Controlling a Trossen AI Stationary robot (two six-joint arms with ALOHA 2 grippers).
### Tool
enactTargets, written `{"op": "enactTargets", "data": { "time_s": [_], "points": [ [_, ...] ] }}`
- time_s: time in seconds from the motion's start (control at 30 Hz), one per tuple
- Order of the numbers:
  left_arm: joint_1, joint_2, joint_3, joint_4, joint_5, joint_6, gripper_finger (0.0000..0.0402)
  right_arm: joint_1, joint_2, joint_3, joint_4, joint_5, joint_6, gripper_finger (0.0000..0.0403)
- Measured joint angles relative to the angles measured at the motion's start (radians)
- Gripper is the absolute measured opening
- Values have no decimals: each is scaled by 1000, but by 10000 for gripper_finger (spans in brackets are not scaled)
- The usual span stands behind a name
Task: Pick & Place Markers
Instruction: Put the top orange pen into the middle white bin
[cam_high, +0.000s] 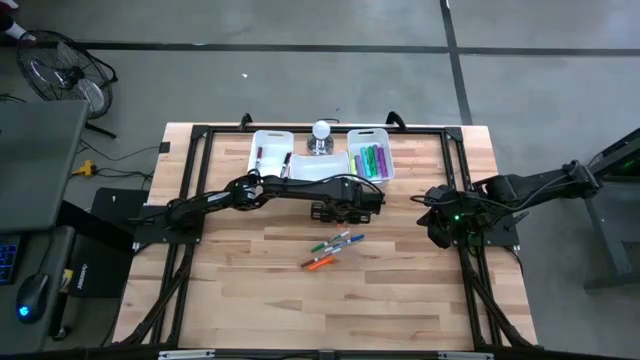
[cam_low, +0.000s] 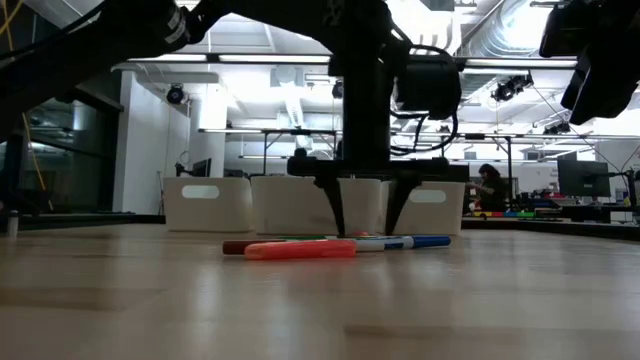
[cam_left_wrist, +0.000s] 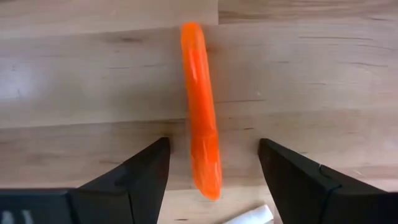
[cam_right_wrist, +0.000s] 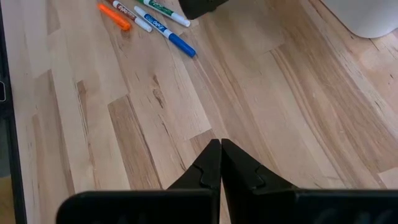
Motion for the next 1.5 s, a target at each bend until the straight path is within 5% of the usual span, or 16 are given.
{"op": "enactTargets", "data": {
  "time_s": [0.23,0.63,1.03,1.5],
  "points": [
    [-1,1,0,-3,-40,12,234,0,0,0,-4,0,0,0],
    [1,2,-1,5,-21,47,129,0,0,0,-4,2,0,0],
    [1,3,-1,7,-13,126,66,0,0,0,-5,5,0,0],
    [1,-4,-3,3,6,372,48,0,0,0,-4,27,-7,0]
  ]
}}
